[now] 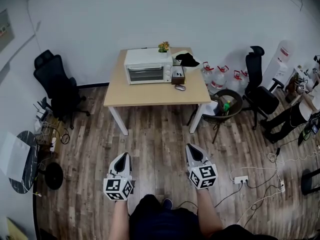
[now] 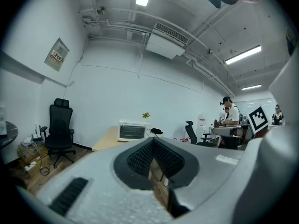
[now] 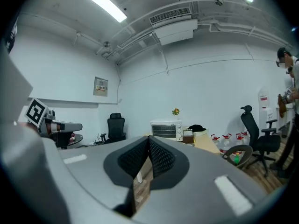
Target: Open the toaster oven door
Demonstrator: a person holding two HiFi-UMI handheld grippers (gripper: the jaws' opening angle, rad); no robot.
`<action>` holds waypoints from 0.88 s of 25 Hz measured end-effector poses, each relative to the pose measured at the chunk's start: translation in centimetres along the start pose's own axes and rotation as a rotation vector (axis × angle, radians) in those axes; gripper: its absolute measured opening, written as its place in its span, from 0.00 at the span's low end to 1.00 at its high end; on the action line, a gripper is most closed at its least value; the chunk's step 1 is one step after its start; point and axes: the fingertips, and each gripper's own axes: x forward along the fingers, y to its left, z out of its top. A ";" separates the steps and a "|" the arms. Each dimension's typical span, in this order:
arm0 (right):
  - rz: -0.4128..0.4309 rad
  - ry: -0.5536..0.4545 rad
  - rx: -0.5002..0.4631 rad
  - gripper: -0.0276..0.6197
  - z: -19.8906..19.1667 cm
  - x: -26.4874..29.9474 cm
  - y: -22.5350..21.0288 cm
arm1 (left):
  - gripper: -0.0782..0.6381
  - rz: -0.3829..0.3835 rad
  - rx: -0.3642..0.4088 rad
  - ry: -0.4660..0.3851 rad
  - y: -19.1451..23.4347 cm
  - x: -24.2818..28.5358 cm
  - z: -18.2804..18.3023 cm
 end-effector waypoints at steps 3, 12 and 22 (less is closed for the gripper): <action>0.017 0.001 0.000 0.06 -0.4 0.1 0.1 | 0.11 0.014 -0.004 0.005 0.1 -0.2 -0.5; 0.040 -0.005 -0.024 0.06 -0.1 3.9 -0.3 | 0.11 0.016 -0.004 -0.020 2.2 3.1 0.1; 0.011 -0.008 -0.028 0.06 0.3 9.9 -2.5 | 0.11 -0.008 0.034 -0.034 5.4 9.6 1.6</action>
